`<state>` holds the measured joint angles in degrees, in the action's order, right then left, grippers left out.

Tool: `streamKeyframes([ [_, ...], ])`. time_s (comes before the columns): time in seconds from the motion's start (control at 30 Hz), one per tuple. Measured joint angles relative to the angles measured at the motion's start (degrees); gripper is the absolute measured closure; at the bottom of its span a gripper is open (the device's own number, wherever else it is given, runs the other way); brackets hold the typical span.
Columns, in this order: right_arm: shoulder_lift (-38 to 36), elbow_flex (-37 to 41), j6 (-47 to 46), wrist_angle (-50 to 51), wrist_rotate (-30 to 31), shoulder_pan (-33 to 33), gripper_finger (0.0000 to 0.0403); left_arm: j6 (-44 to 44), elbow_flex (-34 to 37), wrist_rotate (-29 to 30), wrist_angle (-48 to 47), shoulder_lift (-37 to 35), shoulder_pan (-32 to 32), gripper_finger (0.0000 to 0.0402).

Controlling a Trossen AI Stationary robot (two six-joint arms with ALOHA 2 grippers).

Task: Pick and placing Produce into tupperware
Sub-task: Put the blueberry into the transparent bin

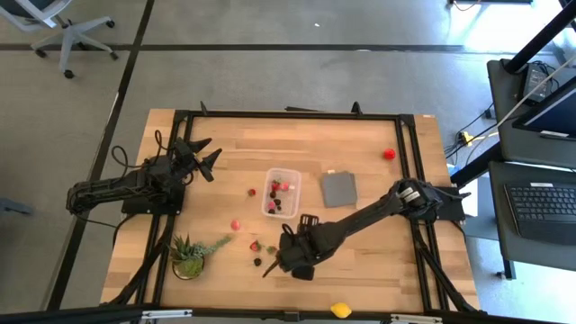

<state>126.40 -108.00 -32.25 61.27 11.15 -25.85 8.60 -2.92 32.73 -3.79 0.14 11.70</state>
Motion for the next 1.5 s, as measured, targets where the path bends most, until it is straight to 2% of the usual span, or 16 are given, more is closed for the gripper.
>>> streamKeyframes([
  [0.13, 0.03, 5.53, 4.09, -5.07, -0.27, -0.36, 0.0112, 0.0, 0.0, 0.0, -0.01, 0.0, 0.0, 0.014],
  [0.3, 0.03, 10.18, 3.18, -8.03, -0.25, -0.84, 0.0109, 0.0, 0.0, 0.0, -0.02, 0.02, 0.0, 0.014],
  [0.47, 0.03, 12.46, -0.62, -11.96, -1.15, -0.94, 0.0109, -0.01, 0.0, 0.0, 0.0, 0.01, 0.0, 0.014],
  [0.6, 0.03, 12.81, 4.06, -17.05, -3.69, -1.0, 0.0114, -0.02, 0.0, 0.0, -0.02, 0.0, 0.0, 0.014],
  [0.73, 0.49, 12.81, 4.53, -16.99, -3.75, -1.02, 0.0129, -0.02, 0.0, 0.0, 0.0, 0.02, 0.0, 0.014],
  [1.1, 1.49, 12.68, 5.64, -17.71, -5.94, -0.98, 0.0206, -0.02, 0.0, -0.02, 0.0, 0.01, 0.02, 0.014],
  [1.5, 1.56, 12.68, 2.44, -17.37, -6.11, -0.96, 0.0353, 0.22, 0.0, -0.02, -0.01, 0.02, 0.01, 0.014],
])
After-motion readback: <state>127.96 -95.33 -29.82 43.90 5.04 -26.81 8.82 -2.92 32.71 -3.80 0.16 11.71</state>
